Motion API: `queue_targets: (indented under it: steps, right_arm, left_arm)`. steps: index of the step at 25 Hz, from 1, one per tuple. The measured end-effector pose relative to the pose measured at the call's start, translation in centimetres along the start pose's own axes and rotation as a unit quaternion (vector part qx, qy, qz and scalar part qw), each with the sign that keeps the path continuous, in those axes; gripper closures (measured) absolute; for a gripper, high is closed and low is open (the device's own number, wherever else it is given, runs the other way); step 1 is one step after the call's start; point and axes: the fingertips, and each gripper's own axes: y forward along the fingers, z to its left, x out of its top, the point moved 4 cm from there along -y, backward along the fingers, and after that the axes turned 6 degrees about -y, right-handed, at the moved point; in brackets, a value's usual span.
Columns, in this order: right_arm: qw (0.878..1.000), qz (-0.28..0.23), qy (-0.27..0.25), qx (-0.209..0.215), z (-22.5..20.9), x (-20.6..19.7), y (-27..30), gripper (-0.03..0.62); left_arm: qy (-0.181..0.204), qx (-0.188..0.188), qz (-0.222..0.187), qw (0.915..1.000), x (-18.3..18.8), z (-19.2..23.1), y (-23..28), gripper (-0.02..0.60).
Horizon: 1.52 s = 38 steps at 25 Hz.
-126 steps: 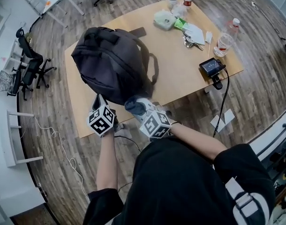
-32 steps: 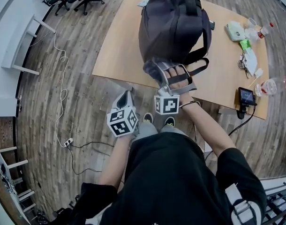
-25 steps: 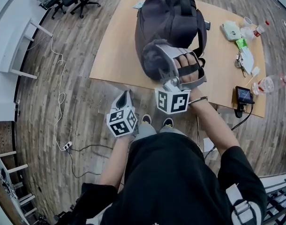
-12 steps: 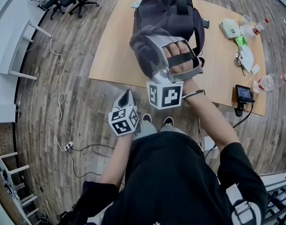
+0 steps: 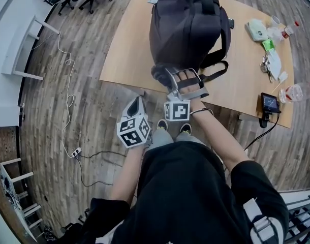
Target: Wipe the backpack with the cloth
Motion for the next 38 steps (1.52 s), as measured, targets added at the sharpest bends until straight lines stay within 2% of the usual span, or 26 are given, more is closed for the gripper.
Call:
queue_targets:
  steps: [3,6,8,14,16,20,24,26,31,33,36,38]
  right_arm:
    - [0.998,0.012,0.0,0.062,4.8,0.1,0.4,0.526]
    - [0.994,0.023,-0.035,0.101,9.5,0.2,0.5,0.526]
    - [0.992,0.023,-0.025,0.125,11.5,0.0,0.3,0.526]
    - [0.991,0.007,-0.039,0.131,13.0,-1.9,-1.6,0.526]
    - [0.991,0.006,-0.052,0.119,12.9,-2.9,-2.3,0.526]
    - [0.991,0.034,-0.057,0.114,13.1,-5.7,-3.8,0.526]
    - [0.993,0.083,-0.033,0.083,11.0,-9.2,-4.2,0.526]
    - [0.995,0.068,-0.03,0.062,9.0,-9.4,-4.4,0.526]
    - [0.998,0.02,-0.046,-0.038,2.0,-8.2,-5.7,0.525]
    - [0.994,0.0,-0.056,-0.091,-1.8,-7.6,-6.6,0.526]
    - [0.981,-0.022,-0.056,-0.183,-9.6,-6.7,-8.2,0.526]
    - [0.974,-0.028,-0.061,-0.214,-14.5,-6.4,-8.6,0.526]
  left_arm:
    - [-0.001,0.004,0.005,1.0,-0.4,0.4,-0.2,0.567]
    - [0.002,0.003,0.007,1.0,-0.5,0.5,-0.5,0.567]
    - [0.003,0.001,0.005,1.0,-0.3,0.5,-0.5,0.568]
    - [0.005,0.001,0.003,1.0,0.1,0.7,-0.8,0.566]
    - [0.005,0.002,0.002,1.0,0.1,0.8,-0.9,0.568]
    - [0.008,-0.003,0.005,1.0,-0.1,0.4,-0.8,0.568]
    - [0.014,-0.014,0.008,0.9998,-0.2,-0.5,-0.3,0.566]
    - [0.018,-0.023,0.01,0.9995,-0.3,-1.3,0.1,0.568]
    - [0.031,-0.045,0.011,0.9985,-0.2,-3.6,1.0,0.568]
    - [0.034,-0.05,0.009,0.9981,0.1,-4.2,1.4,0.566]
    - [0.036,-0.054,0.007,0.9979,0.4,-4.6,1.7,0.566]
    - [0.037,-0.055,0.005,0.9978,0.5,-4.8,1.8,0.567]
